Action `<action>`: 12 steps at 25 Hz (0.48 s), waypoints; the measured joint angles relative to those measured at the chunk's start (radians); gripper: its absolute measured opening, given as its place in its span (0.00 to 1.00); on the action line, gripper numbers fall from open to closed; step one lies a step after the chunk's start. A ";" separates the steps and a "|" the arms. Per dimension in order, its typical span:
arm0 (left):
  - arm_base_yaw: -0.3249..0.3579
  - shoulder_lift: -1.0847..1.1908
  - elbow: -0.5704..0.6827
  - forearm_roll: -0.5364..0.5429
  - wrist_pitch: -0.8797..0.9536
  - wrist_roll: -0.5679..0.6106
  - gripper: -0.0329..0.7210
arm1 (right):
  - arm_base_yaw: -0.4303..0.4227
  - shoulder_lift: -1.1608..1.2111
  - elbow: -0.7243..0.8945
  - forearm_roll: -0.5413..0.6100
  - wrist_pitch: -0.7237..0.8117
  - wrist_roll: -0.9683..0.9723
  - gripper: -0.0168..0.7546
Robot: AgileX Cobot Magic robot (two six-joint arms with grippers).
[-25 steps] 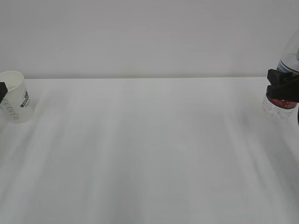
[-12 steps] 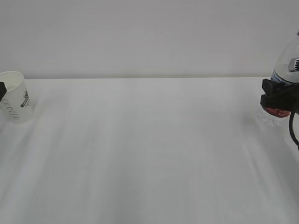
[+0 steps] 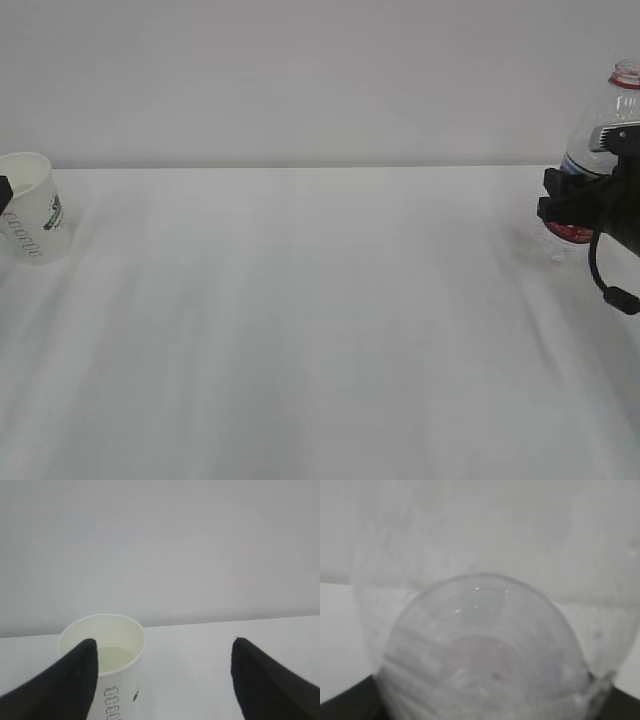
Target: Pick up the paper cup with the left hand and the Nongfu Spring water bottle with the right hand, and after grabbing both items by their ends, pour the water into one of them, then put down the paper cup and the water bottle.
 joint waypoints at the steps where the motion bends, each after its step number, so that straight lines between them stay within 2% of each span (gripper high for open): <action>1: 0.000 0.000 0.000 0.000 0.000 0.000 0.84 | 0.000 0.010 -0.015 0.000 0.000 0.000 0.63; 12: 0.000 0.000 0.000 0.000 0.000 0.000 0.83 | 0.000 0.116 -0.116 0.002 -0.001 0.000 0.63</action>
